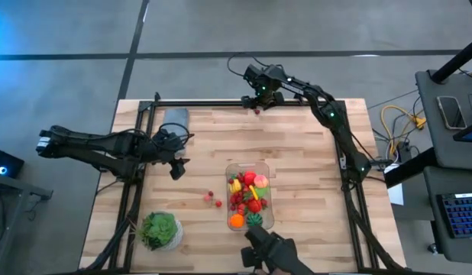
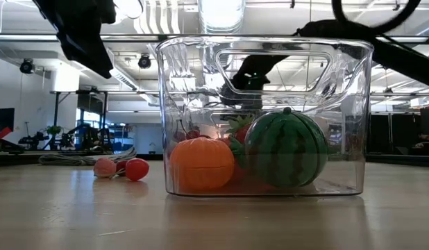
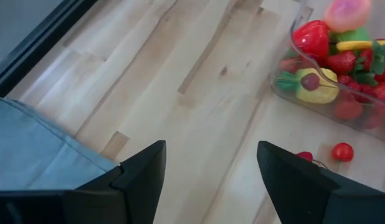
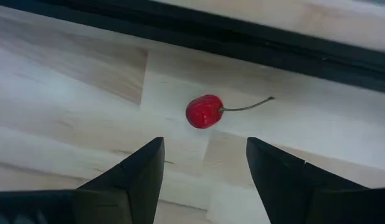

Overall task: Pick and placing Produce into tupperware
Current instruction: Put the cherry into the transparent bin

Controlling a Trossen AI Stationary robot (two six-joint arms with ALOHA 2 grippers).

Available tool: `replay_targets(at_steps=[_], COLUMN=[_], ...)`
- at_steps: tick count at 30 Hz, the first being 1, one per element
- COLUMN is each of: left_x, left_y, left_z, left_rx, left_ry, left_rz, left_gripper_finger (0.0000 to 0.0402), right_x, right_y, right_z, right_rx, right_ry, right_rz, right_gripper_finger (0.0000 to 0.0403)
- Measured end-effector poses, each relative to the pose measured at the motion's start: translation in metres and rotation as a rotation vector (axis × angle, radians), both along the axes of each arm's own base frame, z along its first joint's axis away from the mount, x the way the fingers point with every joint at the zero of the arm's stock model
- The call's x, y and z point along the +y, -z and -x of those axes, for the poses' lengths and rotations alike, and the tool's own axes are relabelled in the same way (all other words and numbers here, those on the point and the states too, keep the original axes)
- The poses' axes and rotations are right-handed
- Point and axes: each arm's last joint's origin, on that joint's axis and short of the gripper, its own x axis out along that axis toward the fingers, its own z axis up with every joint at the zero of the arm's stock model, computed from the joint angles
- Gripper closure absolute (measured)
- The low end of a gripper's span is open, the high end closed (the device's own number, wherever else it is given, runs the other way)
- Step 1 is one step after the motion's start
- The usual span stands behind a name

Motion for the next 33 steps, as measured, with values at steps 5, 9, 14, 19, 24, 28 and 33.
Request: replay_targets(at_steps=[5,9,14,19,24,28,33], left_x=[0.002,0.002,0.002,0.004,0.004,0.004,0.004], left_y=[0.000,0.000,0.000,0.000,0.002,0.004,0.005], left_z=[0.000,0.000,0.000,0.000,0.000,0.001,0.001], left_rx=[0.000,0.003,0.003,0.004,0.008,0.014,0.016], left_ry=[-0.009,-0.009,-0.011,-0.022,-0.022,-0.022,-0.022], left_rz=[-0.002,-0.002,-0.002,-0.003,-0.004,-0.004,-0.004], left_gripper_finger=[0.0164,0.0164,0.0164,0.0164,0.0164,0.0164,0.0164], right_x=[-0.005,-0.009,-0.011,-0.012,-0.013,-0.014,-0.014], right_y=[0.016,0.021,0.021,0.022,0.024,0.026,0.033], right_z=[-0.001,0.000,0.001,0.001,0.001,0.000,0.002], right_rx=[0.027,0.031,0.027,-0.002,-0.015,-0.033,-0.022], right_ry=[0.052,0.065,0.070,0.069,0.081,0.096,0.109], right_rz=[-0.032,-0.039,-0.026,-0.049,-0.048,-0.054,-0.065], right_gripper_finger=[0.0184,0.0184,0.0186,0.0211,0.0236,0.0245,0.0248])
